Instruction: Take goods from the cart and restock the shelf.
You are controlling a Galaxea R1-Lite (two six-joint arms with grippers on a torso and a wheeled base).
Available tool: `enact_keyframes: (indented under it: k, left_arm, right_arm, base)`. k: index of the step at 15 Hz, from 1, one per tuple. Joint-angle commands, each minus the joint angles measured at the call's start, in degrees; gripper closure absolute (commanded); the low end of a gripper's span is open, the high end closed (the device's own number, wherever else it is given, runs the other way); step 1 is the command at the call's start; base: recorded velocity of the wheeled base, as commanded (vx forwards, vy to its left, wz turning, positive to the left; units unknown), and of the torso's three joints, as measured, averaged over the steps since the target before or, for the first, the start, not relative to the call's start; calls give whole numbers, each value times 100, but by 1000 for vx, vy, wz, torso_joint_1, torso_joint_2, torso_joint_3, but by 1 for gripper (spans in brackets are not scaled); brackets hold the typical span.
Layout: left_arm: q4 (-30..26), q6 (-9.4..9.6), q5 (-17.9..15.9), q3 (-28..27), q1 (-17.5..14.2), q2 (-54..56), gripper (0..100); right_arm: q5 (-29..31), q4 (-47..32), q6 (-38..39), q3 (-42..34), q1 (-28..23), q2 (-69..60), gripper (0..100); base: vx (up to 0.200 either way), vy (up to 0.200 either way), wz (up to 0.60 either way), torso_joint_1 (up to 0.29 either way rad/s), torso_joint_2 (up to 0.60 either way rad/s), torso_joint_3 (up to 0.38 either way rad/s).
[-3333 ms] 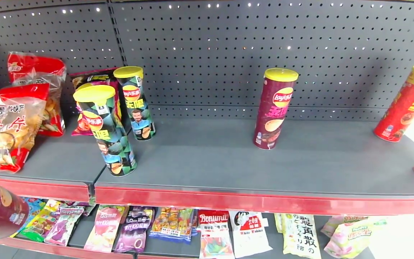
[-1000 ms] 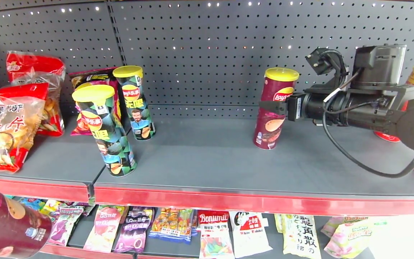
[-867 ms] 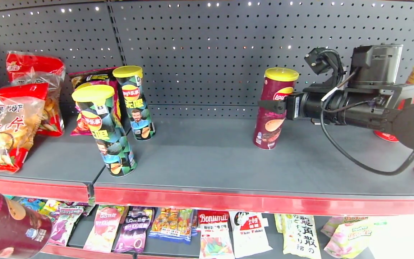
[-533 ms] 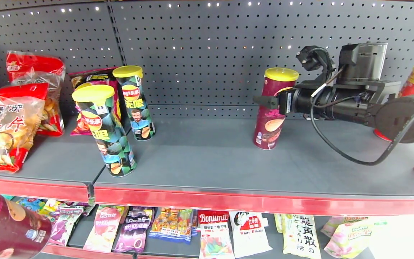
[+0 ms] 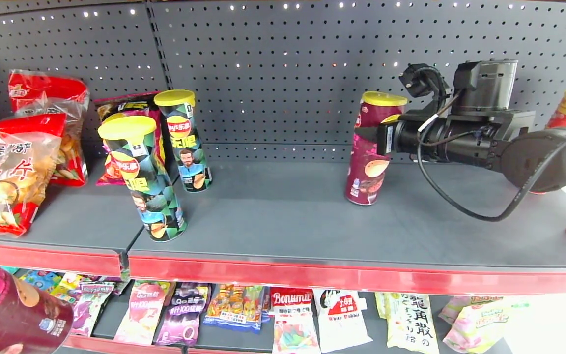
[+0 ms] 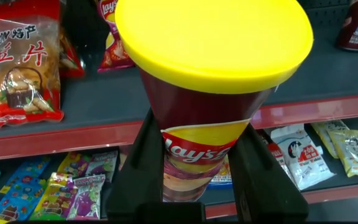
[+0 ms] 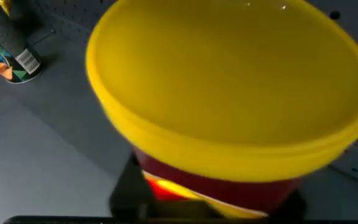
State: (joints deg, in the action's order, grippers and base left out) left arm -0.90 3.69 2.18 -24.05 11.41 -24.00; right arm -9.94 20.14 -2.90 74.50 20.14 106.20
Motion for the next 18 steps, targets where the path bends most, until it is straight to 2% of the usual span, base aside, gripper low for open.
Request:
enact_keyframes:
  k: [1,6,9,15,18]
  left_arm:
    - [-6,0,2,59,2,80,100]
    - [-6,0,2,102,2,106,100]
    - [2,0,2,129,2,106,100]
    - [-6,0,2,138,-7,168,100]
    - [-6,0,2,138,-7,168,100]
  right_arm:
    - [71,-54,0,-128,95,-267,100]
    - [923,-845,18,-708,728,-1374,100]
    - [1336,-836,26,-788,869,-1550,100]
    - [3015,-801,712,-946,1598,-1506,100]
    - [3323,-801,941,-1069,1871,-1506,100]
  base:
    - [0,0,0,0,0,0]
    - [0,0,0,0,0,0]
    - [0,0,0,0,0,0]
    - [0,0,0,0,0,0]
    - [0,0,0,0,0,0]
